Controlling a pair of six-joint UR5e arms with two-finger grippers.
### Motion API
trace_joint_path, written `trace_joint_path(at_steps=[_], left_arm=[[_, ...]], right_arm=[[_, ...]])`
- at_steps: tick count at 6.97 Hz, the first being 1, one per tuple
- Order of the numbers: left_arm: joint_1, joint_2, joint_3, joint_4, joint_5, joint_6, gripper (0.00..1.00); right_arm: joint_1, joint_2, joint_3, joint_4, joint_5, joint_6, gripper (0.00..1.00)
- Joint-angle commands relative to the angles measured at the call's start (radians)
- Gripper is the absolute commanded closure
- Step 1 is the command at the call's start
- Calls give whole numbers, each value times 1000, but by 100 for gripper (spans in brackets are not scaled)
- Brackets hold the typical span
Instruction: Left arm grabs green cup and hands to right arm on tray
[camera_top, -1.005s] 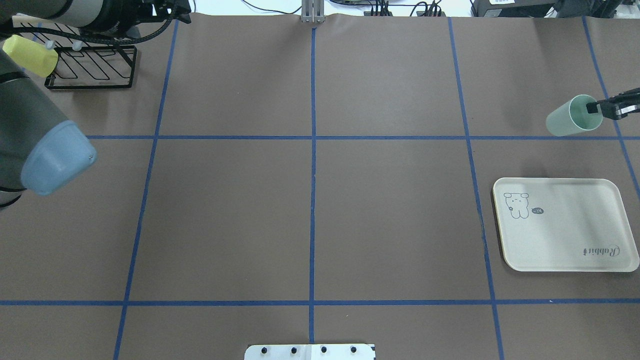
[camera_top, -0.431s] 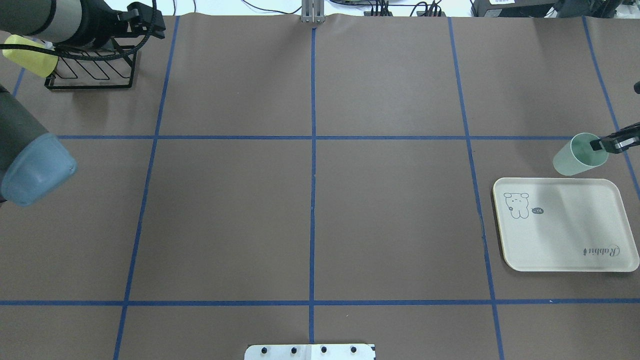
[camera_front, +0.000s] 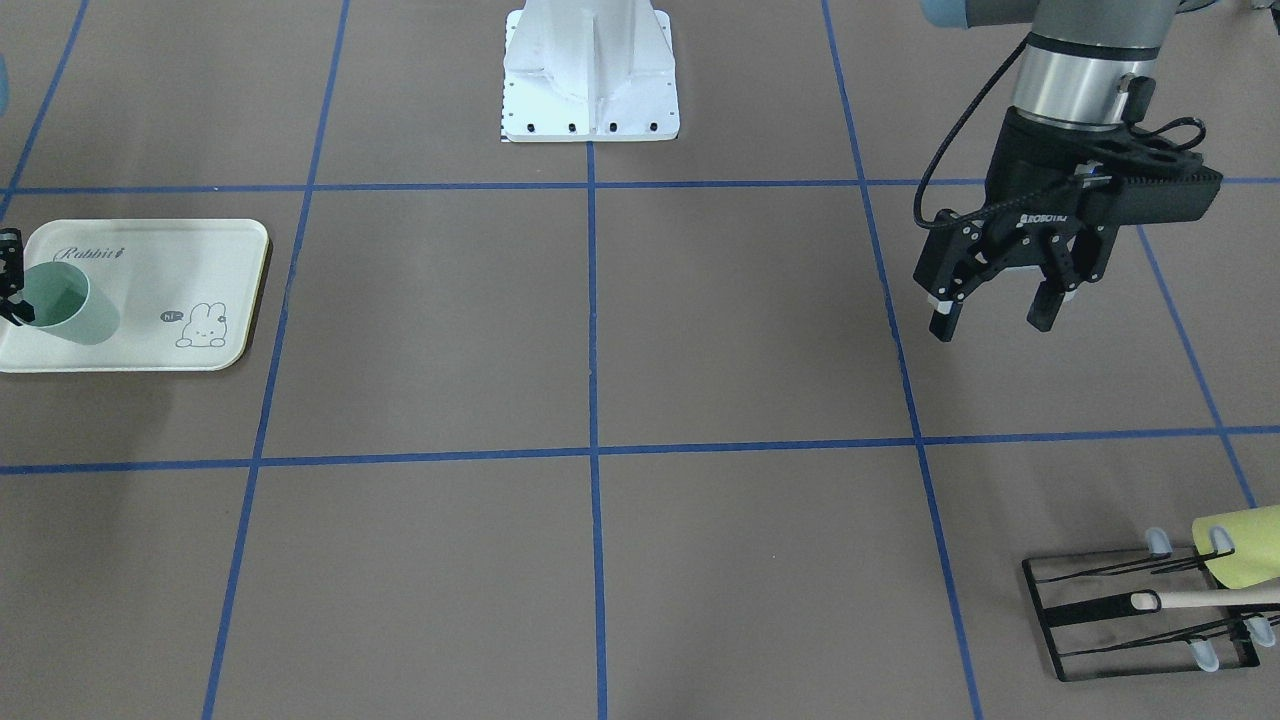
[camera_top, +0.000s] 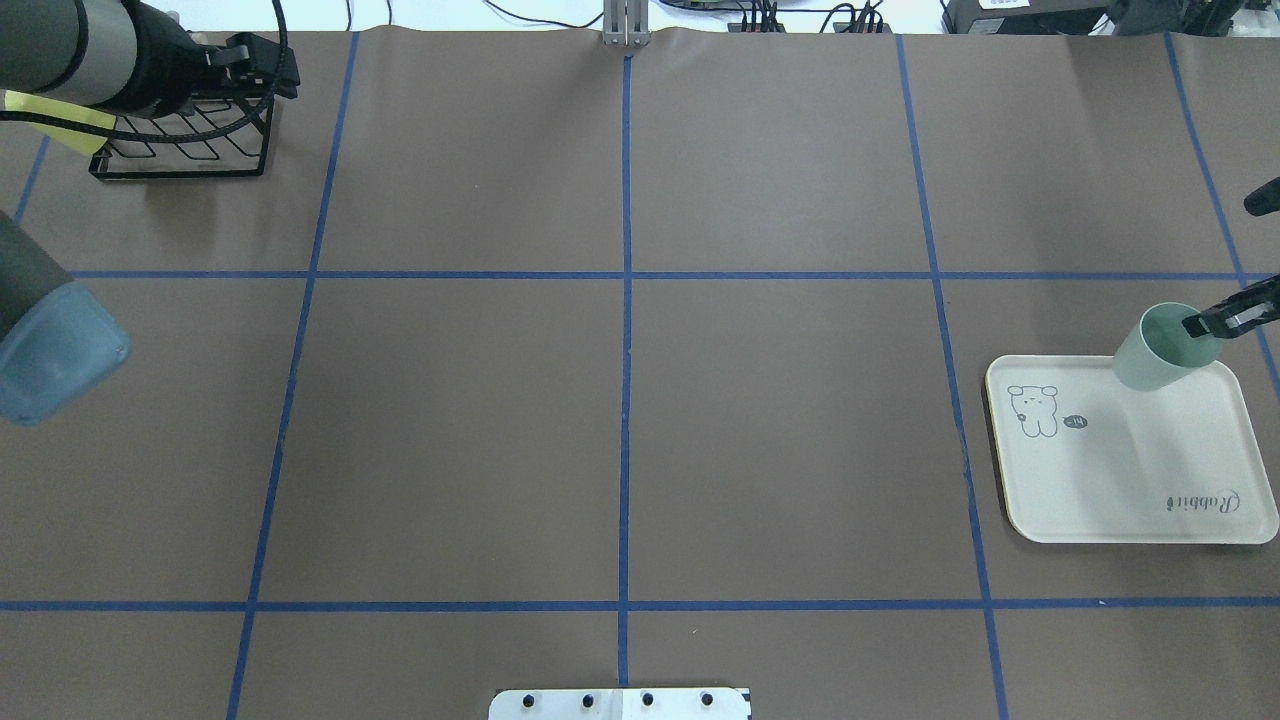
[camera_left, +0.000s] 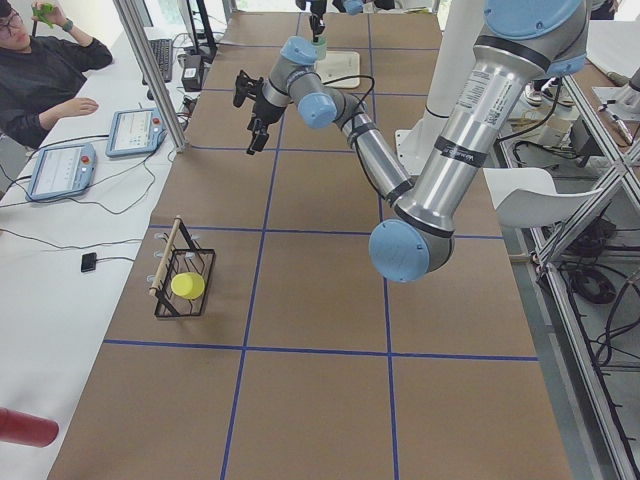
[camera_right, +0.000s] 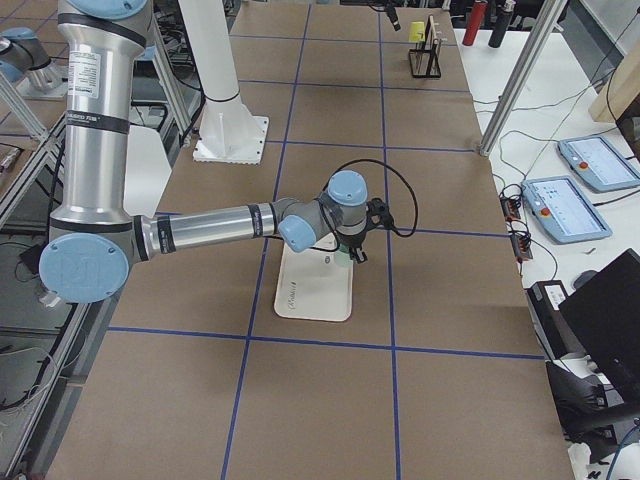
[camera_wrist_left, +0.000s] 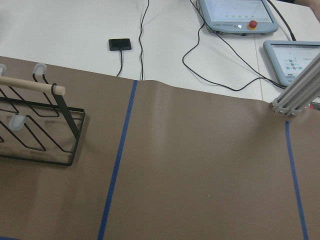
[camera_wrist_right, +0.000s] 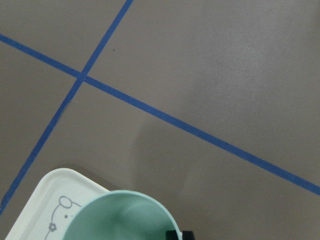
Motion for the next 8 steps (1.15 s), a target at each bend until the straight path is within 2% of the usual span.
trace_joint_path(at_steps=[1, 4, 8], left_arm=[[-11, 56, -1, 1, -7, 101, 1], [-44, 93, -1, 7, -75, 145, 1], [-47, 109, -1, 6, -76, 152, 1]], right_arm=[[-12, -34, 5, -10, -13, -41, 100], [-53, -35, -8, -12, -20, -46, 100], [-109, -44, -8, -4, -19, -47, 100]])
